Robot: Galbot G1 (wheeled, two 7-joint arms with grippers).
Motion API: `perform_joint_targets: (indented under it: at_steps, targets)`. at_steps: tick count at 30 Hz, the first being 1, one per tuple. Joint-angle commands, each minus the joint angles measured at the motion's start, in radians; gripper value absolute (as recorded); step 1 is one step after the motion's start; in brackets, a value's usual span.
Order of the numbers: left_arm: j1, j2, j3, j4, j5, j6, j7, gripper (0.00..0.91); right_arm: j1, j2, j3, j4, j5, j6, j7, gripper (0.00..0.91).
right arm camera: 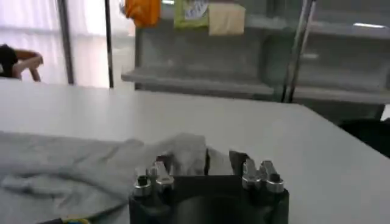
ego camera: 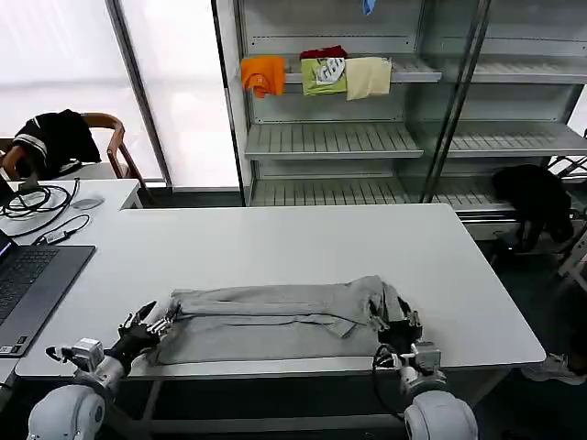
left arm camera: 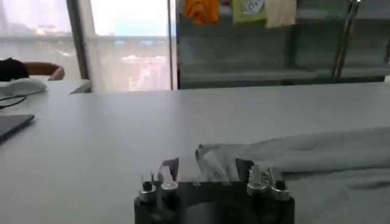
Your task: Fold and organize the clothes.
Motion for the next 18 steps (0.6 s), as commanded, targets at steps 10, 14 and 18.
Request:
perform_joint_targets:
  at_steps: [10,14,18]
  targets:
    - [0.028,-0.100,0.043,-0.035,0.070,0.016,-0.129,0.010,0.116,0.003,0.024,0.071,0.163,0.093,0.055,0.907]
    - [0.029,-0.103,0.046,-0.040,0.037,0.042,-0.123,0.000,0.123,0.004,0.023,0.060,0.161,0.087,0.062,0.907]
    - [0.027,-0.104,0.049,-0.046,0.001,0.079,-0.114,0.000,0.125,0.004,0.024,0.050,0.160,0.080,0.068,0.907]
